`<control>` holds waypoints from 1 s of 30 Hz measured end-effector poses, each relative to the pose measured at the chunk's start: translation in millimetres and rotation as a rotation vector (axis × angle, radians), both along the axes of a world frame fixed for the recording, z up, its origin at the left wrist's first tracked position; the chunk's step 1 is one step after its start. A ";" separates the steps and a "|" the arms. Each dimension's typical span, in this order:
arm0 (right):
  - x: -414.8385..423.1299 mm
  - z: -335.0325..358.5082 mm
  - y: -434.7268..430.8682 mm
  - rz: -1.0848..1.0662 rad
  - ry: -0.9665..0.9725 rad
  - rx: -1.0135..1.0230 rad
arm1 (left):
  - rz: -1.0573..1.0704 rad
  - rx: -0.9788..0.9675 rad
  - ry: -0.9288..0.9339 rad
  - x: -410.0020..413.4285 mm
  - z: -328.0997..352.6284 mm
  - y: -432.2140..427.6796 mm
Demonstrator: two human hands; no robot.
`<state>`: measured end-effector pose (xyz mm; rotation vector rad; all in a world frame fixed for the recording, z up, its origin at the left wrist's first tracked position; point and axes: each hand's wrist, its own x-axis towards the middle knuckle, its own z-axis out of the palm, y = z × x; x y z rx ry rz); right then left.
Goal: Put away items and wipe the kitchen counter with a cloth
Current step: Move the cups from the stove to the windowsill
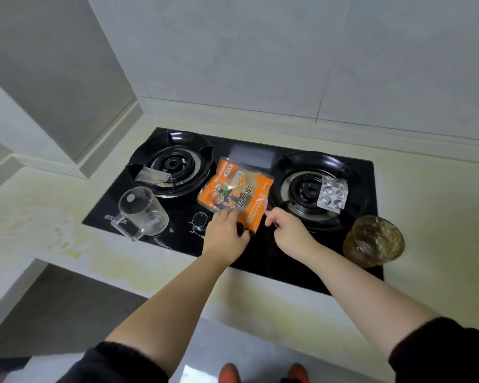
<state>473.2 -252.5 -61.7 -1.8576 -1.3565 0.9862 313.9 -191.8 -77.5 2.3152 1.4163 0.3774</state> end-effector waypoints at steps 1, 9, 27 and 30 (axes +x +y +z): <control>0.6 -2.7 -5.6 0.028 -0.115 -0.046 | -0.010 -0.007 0.017 0.8 -0.1 1.3; 5.3 -19.4 -31.1 0.300 -0.615 -0.295 | -0.144 0.010 0.080 2.0 -0.2 5.4; -4.0 -20.2 -33.4 -0.081 -0.797 -0.377 | -0.487 0.271 0.116 1.2 -8.0 -7.2; 3.2 -12.9 -40.6 -0.107 -0.742 -0.430 | -0.624 0.330 0.295 19.4 -1.5 -12.0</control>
